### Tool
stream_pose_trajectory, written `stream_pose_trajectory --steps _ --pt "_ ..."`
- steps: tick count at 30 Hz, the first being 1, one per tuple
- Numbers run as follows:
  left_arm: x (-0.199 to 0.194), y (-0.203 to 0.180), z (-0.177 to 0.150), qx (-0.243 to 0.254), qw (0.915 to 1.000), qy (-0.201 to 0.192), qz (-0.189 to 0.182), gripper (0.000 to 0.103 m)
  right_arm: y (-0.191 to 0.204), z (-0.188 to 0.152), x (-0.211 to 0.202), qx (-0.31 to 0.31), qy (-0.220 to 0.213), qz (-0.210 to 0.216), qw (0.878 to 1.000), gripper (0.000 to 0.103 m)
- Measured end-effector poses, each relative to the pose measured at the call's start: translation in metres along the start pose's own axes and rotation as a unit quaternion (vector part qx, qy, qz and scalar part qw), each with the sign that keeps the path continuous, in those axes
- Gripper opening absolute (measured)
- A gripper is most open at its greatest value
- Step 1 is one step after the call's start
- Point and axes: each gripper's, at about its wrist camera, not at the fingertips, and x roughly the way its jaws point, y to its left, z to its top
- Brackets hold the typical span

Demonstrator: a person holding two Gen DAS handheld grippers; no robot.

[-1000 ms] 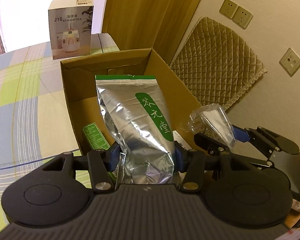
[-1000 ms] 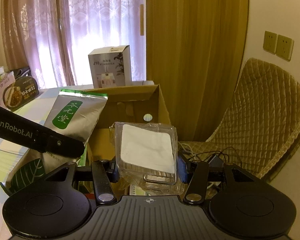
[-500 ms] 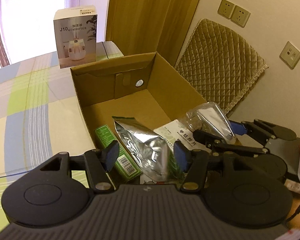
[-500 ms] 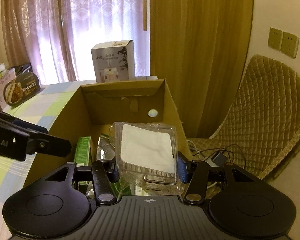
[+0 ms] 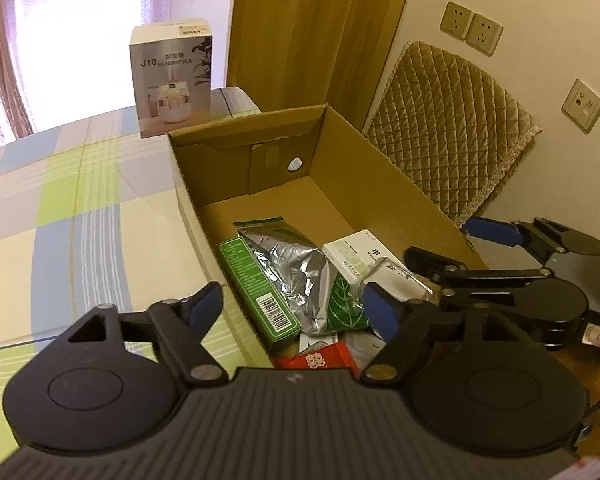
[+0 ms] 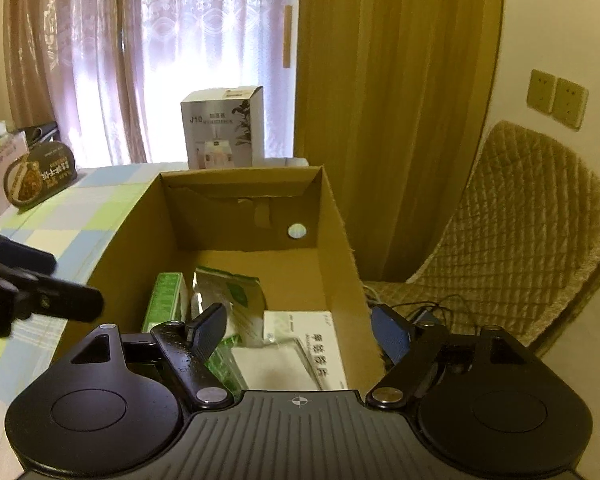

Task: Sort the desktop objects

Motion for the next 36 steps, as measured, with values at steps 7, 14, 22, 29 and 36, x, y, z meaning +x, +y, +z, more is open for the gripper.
stream_pose_trajectory --steps 7,14,22,29,36 --pt "-0.036 -0.004 -0.02 0.004 0.9995 -0.03 0.011 0.096 -0.006 -0.013 -0.043 0.027 0.0 0.001 1.0 0.093" --pt "-0.086 -0.007 -0.054 -0.003 0.9968 -0.074 0.028 0.102 0.003 -0.027 -0.095 0.032 0.008 0.01 0.999 0.101" --pt "-0.132 -0.02 -0.1 -0.053 0.9946 -0.082 0.034 0.102 0.013 -0.045 -0.145 0.052 0.022 0.018 0.998 0.101" --pt "-0.172 -0.035 -0.132 -0.08 0.9919 -0.088 0.045 0.102 0.027 -0.065 -0.19 0.058 0.021 0.025 0.998 0.101" --pt "-0.207 -0.046 -0.155 -0.085 0.9906 -0.096 0.049 0.102 0.04 -0.084 -0.232 0.061 0.018 0.024 0.998 0.101"
